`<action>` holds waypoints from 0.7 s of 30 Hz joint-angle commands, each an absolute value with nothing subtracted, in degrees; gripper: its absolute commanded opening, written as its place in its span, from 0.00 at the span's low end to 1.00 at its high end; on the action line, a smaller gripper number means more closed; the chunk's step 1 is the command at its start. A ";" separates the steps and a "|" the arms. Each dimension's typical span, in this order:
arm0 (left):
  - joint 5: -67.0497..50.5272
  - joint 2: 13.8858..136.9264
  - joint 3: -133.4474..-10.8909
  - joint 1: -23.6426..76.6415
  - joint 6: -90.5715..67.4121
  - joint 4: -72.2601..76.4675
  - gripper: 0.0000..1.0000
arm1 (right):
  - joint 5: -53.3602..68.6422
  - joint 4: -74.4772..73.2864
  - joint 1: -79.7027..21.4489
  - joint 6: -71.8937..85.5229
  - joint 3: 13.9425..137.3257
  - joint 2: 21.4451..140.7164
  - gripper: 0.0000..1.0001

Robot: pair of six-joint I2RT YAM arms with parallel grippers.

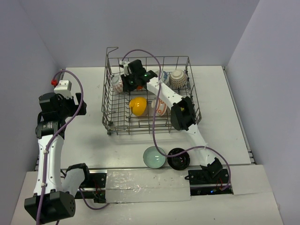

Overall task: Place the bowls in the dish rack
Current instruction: Move the bowl to the dish rack.

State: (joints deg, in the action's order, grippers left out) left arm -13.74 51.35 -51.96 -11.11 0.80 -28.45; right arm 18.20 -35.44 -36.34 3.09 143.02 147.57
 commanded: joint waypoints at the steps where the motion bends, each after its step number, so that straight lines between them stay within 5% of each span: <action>1: -14.77 50.27 -51.94 -11.60 0.53 -26.54 0.86 | 15.47 -33.05 -35.86 2.20 145.99 148.18 0.22; 21: -15.56 49.66 -51.50 -12.30 0.53 -26.46 0.88 | 12.40 -32.43 -35.68 2.28 146.51 147.30 0.25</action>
State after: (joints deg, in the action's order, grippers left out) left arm -14.00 51.03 -51.94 -11.79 0.80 -28.25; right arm 14.24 -34.72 -36.32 3.05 143.37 147.63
